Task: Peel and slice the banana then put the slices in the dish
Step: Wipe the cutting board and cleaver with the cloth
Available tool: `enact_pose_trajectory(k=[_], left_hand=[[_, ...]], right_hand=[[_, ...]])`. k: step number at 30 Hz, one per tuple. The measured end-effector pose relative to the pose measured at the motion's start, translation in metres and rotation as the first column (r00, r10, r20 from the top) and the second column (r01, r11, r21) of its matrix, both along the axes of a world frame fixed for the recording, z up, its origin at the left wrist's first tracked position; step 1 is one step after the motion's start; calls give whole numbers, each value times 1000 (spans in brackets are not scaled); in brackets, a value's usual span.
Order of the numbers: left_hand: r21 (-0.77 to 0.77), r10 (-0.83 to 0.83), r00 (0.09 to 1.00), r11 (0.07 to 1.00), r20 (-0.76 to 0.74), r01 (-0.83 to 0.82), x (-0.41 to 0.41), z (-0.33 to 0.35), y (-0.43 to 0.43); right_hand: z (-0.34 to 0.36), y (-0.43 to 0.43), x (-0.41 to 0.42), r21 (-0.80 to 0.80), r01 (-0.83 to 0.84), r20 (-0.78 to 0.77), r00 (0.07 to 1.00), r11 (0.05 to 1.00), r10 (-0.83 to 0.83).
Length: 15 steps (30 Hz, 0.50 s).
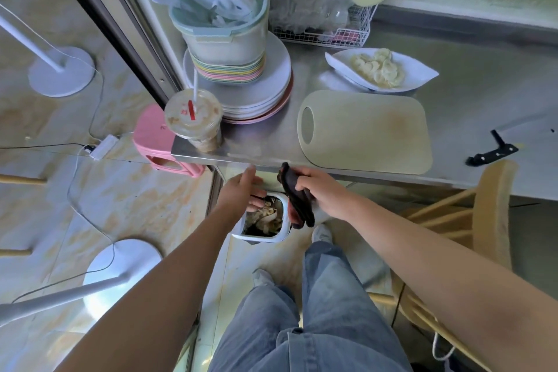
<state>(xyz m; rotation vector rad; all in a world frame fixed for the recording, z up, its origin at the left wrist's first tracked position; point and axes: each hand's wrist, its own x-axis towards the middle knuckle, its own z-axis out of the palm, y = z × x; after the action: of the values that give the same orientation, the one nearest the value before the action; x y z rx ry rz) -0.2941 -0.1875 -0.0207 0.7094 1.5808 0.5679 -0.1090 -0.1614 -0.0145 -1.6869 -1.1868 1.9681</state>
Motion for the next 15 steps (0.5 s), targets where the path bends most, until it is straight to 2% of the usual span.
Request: enact_pose_trajectory(k=[1,3,5,7,10,12,15], left_hand=[[-88,5,987,996,163,9,8,5,2],[-103,-49,944,991,326,87,25,10,6],[7,-106,941,994,323,109,39,11,10],[118,-75,966,992,248,47,47,11,14],[150,-39,962,989,269,-2,54,13,23],[121,-30,945,993,327,-10,66,19,29],[146,-21,920,989,391,-40,90,28,42]], right_hand=[[1,-1,3,10,22,-38,999,1000,-21],[3,-3,9,35,101,-104,990,994,-97],[7,-2,18,56,223,-146,966,973,-213],[15,0,31,77,371,-162,921,926,-355],[24,10,52,84,502,-162,859,861,-485],[24,20,61,57,472,-141,876,880,-461],[28,31,75,-51,321,-109,940,946,-324]])
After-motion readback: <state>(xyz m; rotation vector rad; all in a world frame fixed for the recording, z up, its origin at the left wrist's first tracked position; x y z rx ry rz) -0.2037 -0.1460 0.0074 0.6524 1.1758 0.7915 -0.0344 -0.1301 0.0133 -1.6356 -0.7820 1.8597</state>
